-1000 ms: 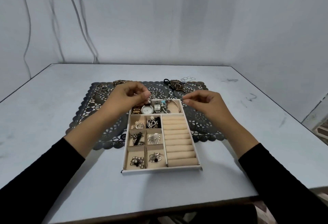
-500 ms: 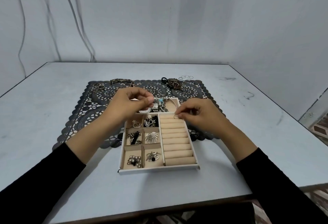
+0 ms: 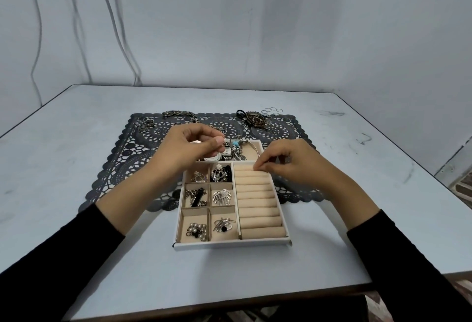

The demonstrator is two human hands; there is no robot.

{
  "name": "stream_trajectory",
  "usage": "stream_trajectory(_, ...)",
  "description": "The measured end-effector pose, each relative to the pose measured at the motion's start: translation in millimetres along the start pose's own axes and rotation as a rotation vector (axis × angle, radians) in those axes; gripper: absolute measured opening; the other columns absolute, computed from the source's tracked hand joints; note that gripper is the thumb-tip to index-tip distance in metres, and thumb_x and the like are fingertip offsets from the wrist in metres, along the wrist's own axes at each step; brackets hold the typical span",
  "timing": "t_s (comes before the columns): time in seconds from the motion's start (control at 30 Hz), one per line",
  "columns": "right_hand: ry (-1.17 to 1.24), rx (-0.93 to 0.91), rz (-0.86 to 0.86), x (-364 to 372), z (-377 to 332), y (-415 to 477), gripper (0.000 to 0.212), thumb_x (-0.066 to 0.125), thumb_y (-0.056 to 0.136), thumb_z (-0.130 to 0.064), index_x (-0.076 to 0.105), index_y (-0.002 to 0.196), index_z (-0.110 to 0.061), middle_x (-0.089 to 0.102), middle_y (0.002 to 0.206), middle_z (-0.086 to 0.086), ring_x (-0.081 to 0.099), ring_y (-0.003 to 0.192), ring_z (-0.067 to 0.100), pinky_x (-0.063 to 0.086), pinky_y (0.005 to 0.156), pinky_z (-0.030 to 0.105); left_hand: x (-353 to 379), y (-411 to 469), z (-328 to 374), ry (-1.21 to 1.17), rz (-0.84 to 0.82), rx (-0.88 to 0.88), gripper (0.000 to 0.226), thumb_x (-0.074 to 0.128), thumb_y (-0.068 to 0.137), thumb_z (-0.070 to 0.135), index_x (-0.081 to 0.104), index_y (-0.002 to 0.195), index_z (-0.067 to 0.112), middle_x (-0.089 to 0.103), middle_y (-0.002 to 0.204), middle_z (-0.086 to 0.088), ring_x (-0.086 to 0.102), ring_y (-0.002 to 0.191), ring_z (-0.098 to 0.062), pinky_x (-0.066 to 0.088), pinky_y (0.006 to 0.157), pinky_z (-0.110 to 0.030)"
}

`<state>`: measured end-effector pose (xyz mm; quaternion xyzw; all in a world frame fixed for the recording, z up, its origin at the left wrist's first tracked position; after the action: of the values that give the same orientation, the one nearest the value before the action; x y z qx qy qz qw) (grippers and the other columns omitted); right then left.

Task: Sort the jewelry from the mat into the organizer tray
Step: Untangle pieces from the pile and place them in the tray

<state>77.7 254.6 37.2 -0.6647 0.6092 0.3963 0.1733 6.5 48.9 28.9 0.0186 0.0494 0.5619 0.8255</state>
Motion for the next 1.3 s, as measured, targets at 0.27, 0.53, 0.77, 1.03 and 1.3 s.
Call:
stream_trajectory(0.27,-0.043,0.019,-0.036,-0.5,4.5,6.0,0.011,0.073,0.083,-0.016,0.077,0.09,-0.023,0.068,0.086,-0.008,0.055,0.072,0.005,0.039,0.063,0.012,-0.3,-2.0,3.1,-0.026,-0.004,0.014,0.014,0.074,0.082,0.011,0.072,0.096,0.007,0.073,0.086,-0.011,0.072,0.083,-0.016,0.059,0.064,-0.024)
stream_trajectory(0.53,-0.131,0.004,-0.103,0.1,1.0,10.5,0.013,0.072,0.083,-0.011,0.077,0.087,-0.022,0.068,0.084,-0.008,0.057,0.074,0.0,0.04,0.065,0.009,-0.3,-0.5,0.6,-0.018,-0.019,0.016,0.013,0.074,0.082,0.01,0.074,0.094,0.009,0.073,0.086,-0.01,0.072,0.079,-0.014,0.056,0.066,-0.022)
stream_trajectory(0.77,-0.106,0.034,-0.108,-1.1,1.0,12.6,0.012,0.073,0.083,-0.013,0.077,0.087,-0.022,0.068,0.083,-0.01,0.058,0.073,0.0,0.043,0.065,0.012,0.1,-0.6,0.5,0.003,-0.002,0.022,0.01,0.075,0.08,0.009,0.075,0.09,0.011,0.074,0.084,-0.01,0.072,0.079,-0.016,0.058,0.068,-0.026)
stream_trajectory(1.03,-0.087,0.04,-0.093,0.8,3.2,11.3,0.012,0.073,0.082,-0.012,0.077,0.089,-0.021,0.068,0.085,-0.006,0.058,0.075,0.001,0.044,0.066,0.012,2.4,-3.1,3.3,0.029,-0.006,0.021,0.011,0.075,0.081,0.009,0.074,0.092,0.01,0.073,0.081,-0.008,0.072,0.077,-0.015,0.058,0.07,-0.028)
stream_trajectory(1.3,0.219,0.152,0.137,-12.8,27.4,5.4,0.014,0.07,0.085,-0.014,0.074,0.097,-0.021,0.072,0.087,-0.001,0.064,0.081,0.011,0.052,0.075,0.021,7.1,-5.7,7.5,0.097,-0.005,0.032,0.009,0.076,0.082,0.011,0.075,0.091,0.011,0.074,0.082,-0.01,0.073,0.08,-0.017,0.058,0.084,-0.039)
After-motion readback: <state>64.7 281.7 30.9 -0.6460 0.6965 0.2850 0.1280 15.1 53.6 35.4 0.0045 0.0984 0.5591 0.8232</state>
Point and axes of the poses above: each hand's wrist, its own y-axis towards the middle knuckle, its own x-axis out of the palm, z = x × y, the point moved 5 cm from there along y, towards the middle knuckle
